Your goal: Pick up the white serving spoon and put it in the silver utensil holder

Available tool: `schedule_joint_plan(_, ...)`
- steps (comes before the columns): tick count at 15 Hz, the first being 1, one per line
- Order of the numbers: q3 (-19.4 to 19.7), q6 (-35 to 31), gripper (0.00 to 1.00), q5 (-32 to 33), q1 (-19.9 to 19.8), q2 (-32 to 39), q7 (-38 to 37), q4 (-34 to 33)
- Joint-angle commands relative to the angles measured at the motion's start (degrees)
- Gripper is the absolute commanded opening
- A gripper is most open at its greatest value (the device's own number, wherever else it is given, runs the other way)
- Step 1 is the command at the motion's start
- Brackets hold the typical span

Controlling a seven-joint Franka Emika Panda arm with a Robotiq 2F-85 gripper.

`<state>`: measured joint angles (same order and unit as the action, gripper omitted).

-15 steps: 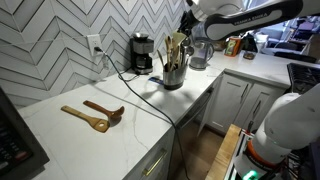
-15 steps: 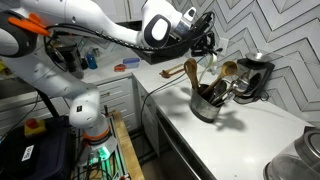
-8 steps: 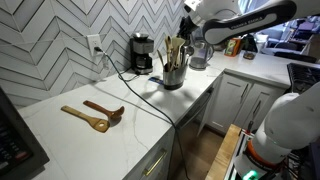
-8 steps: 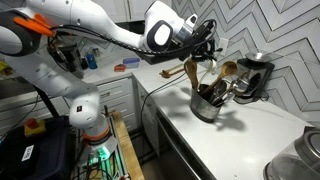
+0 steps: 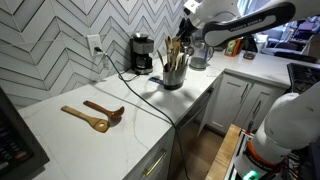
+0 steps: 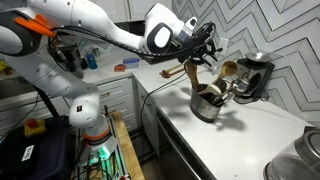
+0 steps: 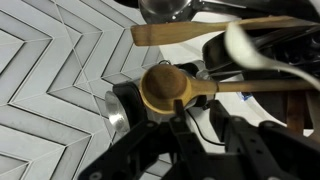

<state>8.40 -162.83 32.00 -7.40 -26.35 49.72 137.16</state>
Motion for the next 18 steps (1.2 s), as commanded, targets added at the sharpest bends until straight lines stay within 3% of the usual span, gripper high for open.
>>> schedule_joint_plan(1,1.7,0.1,0.65,-1.5,1.7,-3.1,2.7,0.8)
schedule_joint_plan(6,1.9,6.0,1.00,-4.9,2.5,-6.8,2.9,-1.0)
schedule_joint_plan(9,0.7,12.2,1.00,-5.4,1.3,-8.6,1.6,-3.0)
schedule_joint_plan(13,-0.7,28.8,1.00,-7.4,0.0,-7.8,-2.5,-9.1)
schedule_joint_plan(18,0.4,47.1,1.00,-12.6,1.5,-5.1,-6.1,-16.7)
